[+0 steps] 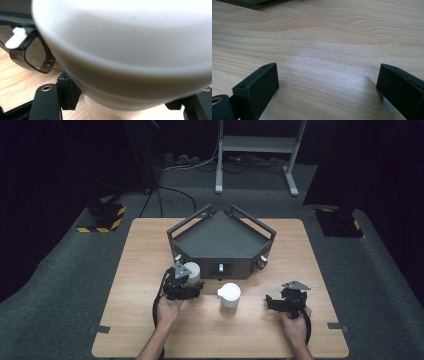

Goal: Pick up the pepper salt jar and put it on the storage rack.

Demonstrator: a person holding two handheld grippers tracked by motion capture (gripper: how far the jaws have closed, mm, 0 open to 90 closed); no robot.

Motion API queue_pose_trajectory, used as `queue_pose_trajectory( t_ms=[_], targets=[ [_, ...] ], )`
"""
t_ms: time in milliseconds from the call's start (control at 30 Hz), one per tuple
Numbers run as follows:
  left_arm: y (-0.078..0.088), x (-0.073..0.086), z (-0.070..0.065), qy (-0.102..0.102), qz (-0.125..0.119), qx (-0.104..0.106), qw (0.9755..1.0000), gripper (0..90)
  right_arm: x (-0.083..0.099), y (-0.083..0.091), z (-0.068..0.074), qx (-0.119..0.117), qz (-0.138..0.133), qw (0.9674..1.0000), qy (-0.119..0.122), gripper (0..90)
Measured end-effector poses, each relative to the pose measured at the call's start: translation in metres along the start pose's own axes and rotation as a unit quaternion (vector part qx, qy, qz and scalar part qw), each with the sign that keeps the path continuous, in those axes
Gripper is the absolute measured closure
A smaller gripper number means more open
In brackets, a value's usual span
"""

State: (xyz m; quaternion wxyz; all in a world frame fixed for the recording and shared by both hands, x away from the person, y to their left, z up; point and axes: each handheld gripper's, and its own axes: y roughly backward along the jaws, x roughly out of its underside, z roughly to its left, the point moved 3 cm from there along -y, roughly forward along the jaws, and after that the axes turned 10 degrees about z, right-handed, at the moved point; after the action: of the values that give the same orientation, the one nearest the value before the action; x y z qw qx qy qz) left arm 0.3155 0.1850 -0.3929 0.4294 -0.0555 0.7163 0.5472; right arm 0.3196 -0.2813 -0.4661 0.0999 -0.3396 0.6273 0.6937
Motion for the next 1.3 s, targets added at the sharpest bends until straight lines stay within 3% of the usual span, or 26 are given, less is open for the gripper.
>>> queue_pose_trajectory(
  t_ms=[1300],
  targets=[
    [0.045, -0.068, 0.016, -0.031, 0.011, 0.039, 0.9987, 31.0, 0.000, 0.000, 0.000, 0.000, 0.000, 1.0000, 0.000, 3.6]
  ],
)
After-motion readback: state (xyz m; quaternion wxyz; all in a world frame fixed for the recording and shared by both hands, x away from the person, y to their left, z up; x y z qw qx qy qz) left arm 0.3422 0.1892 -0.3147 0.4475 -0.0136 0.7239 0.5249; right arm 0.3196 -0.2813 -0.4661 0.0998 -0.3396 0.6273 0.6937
